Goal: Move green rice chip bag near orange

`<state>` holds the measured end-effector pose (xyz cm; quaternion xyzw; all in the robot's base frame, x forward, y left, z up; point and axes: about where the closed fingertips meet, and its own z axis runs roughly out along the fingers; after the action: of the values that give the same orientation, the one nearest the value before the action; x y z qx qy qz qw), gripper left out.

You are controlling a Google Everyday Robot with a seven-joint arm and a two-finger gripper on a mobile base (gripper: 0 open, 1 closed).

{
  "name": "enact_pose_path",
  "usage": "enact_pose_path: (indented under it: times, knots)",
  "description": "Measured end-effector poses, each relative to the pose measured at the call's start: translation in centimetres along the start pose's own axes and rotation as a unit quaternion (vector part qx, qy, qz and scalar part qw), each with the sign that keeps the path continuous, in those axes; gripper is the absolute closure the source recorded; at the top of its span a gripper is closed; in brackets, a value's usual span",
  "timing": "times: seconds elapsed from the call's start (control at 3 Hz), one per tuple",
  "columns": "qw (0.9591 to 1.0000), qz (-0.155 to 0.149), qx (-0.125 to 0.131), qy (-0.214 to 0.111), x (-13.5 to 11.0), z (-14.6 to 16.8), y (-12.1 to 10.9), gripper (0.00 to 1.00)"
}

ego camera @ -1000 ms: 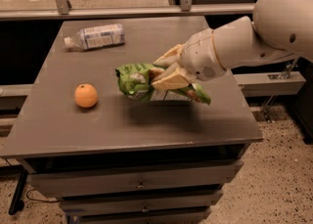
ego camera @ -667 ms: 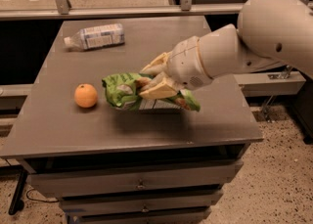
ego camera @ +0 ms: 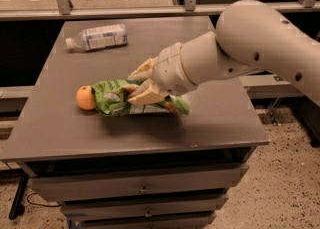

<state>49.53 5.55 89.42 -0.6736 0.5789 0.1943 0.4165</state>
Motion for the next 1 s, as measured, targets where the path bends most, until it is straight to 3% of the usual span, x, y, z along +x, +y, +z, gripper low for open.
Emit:
enact_pose_path:
  times: [1.0]
  knots:
    - [0.9995, -0.022, 0.014, 0.016, 1.40, 1.28, -1.89, 0.30]
